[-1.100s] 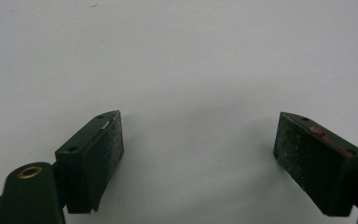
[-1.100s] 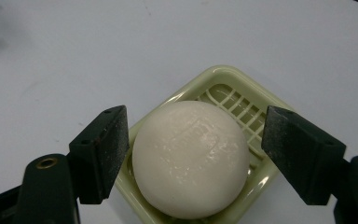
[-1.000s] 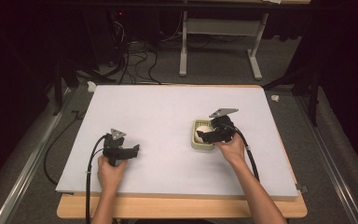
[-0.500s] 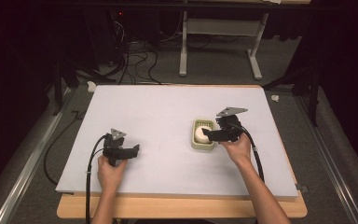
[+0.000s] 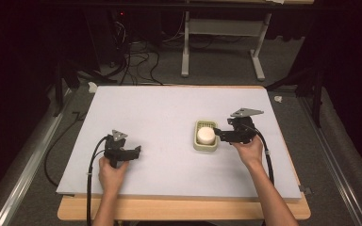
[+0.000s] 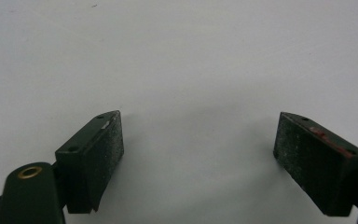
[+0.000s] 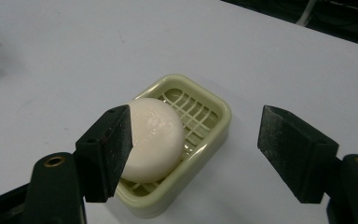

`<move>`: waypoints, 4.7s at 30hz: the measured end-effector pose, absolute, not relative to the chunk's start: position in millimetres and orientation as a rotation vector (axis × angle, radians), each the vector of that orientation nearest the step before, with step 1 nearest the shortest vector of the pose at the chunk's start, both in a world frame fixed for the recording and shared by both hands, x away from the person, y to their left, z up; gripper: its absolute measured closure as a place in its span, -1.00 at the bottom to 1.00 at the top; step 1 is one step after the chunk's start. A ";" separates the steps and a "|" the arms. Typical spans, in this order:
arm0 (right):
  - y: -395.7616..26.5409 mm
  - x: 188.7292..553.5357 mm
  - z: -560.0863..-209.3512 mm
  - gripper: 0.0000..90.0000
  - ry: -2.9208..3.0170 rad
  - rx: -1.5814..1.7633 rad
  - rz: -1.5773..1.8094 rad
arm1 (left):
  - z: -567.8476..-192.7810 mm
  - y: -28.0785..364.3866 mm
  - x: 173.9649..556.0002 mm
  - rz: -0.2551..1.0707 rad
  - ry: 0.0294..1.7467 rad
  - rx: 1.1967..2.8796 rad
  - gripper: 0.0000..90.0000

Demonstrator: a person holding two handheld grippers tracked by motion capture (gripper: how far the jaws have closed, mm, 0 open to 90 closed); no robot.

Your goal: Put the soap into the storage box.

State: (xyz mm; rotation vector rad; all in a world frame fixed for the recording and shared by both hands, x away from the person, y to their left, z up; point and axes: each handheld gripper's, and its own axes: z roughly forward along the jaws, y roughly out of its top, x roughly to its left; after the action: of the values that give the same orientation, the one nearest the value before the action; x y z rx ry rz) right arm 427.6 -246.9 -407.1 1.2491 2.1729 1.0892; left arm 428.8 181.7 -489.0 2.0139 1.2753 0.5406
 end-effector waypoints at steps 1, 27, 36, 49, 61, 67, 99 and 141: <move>-248.6 427.1 -407.6 -0.41 2.169 1.248 1.091 | -489.0 181.7 428.9 0.540 1.275 2.014 -0.64; -277.8 409.9 -403.9 -0.39 2.098 1.279 1.133 | -489.0 181.7 428.9 0.541 1.275 2.015 -0.64; -289.2 404.5 -404.4 -0.38 2.084 1.299 1.148 | -488.8 181.8 428.8 0.539 1.275 2.016 -0.64; -302.9 392.7 -404.9 -0.37 2.058 1.316 1.156 | -489.0 181.6 428.8 0.541 1.275 2.014 -0.64; -316.4 383.4 -410.9 -0.37 2.041 1.341 1.154 | -489.0 181.6 428.8 0.543 1.274 2.014 -0.64; -318.6 380.1 -413.3 -0.37 2.036 1.344 1.160 | -488.9 181.6 428.7 0.541 1.274 2.015 -0.64; -329.8 358.5 -434.7 -0.36 2.025 1.390 1.178 | -488.8 181.5 428.5 0.542 1.274 2.018 -0.64; -330.0 343.5 -471.2 -0.33 2.069 1.454 1.086 | -488.9 181.1 428.3 0.549 1.273 2.016 -0.63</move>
State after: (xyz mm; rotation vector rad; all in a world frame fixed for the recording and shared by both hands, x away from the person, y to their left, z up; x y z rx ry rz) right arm 343.5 -330.0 -471.2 1.4536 2.0685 1.0862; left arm 428.3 181.1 -488.9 2.0165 1.2728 0.5488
